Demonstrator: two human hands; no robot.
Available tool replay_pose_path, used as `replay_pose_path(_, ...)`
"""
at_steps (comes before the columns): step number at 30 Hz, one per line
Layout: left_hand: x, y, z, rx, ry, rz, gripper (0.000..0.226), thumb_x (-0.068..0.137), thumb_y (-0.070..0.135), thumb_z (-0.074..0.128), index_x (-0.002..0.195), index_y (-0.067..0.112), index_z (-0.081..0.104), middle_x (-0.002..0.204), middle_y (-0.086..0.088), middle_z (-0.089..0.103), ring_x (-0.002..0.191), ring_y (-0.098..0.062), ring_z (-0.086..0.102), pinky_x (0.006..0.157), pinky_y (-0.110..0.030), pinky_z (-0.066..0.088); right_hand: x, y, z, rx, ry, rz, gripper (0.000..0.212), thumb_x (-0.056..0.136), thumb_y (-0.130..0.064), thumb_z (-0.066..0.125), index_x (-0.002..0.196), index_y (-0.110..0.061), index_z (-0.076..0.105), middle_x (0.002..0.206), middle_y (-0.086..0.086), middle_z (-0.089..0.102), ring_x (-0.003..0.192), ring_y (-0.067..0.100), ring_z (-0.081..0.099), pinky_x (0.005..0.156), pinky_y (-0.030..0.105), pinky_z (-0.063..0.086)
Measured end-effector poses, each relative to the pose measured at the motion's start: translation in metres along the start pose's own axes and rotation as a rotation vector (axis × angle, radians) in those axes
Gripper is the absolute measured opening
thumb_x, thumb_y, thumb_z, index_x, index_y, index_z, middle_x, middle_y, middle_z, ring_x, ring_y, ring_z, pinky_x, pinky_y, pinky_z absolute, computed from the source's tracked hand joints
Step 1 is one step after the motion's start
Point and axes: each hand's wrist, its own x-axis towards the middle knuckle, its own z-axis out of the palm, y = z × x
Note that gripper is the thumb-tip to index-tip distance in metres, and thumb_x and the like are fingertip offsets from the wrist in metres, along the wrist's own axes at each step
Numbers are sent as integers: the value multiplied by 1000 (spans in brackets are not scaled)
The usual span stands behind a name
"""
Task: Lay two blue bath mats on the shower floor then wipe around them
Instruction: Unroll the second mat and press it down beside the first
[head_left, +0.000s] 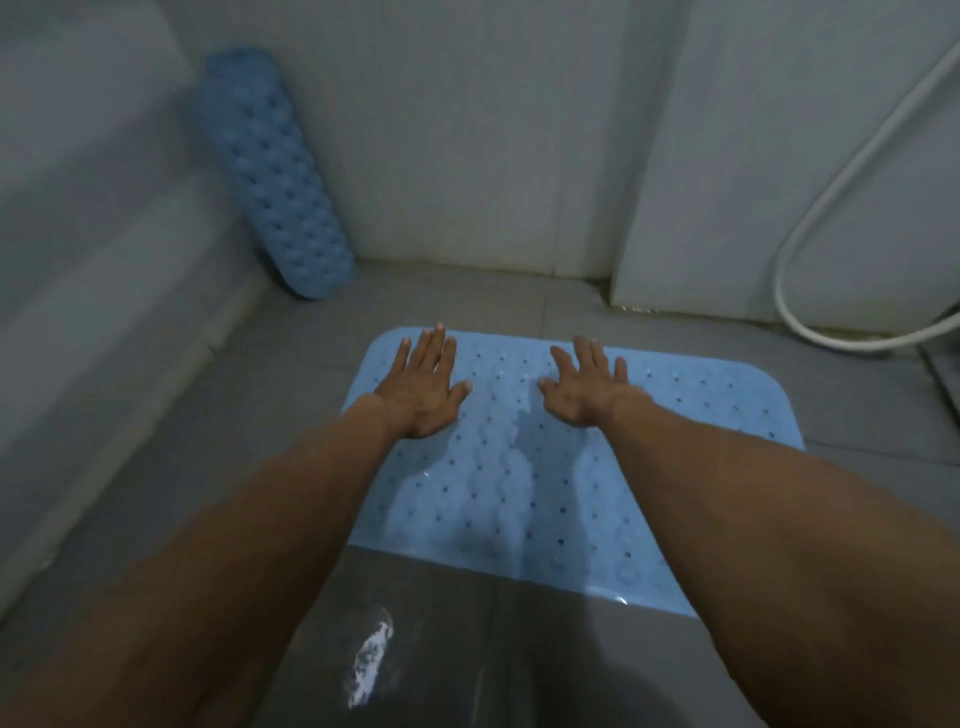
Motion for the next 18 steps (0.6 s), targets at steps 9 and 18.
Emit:
replay_pose_path(9, -10, -97, -182, 155, 298, -220, 71, 101, 47, 25, 154, 7, -1, 161, -15, -9, 149, -29, -7, 120, -44, -8, -8, -96, -185, 80, 462, -300, 64, 102, -49, 33, 157, -22, 15, 166, 6, 1, 152, 25, 3, 122, 48, 10)
replay_pose_path(18, 31, -204, -229, 157, 351, -288, 77, 100, 43, 32, 152, 4, -10, 159, -19, -14, 148, -34, -9, 119, -48, -7, 26, -202, -269, -54, 598, -480, 65, 100, -47, 41, 156, -23, 19, 166, -1, 8, 150, 24, 16, 122, 45, 18)
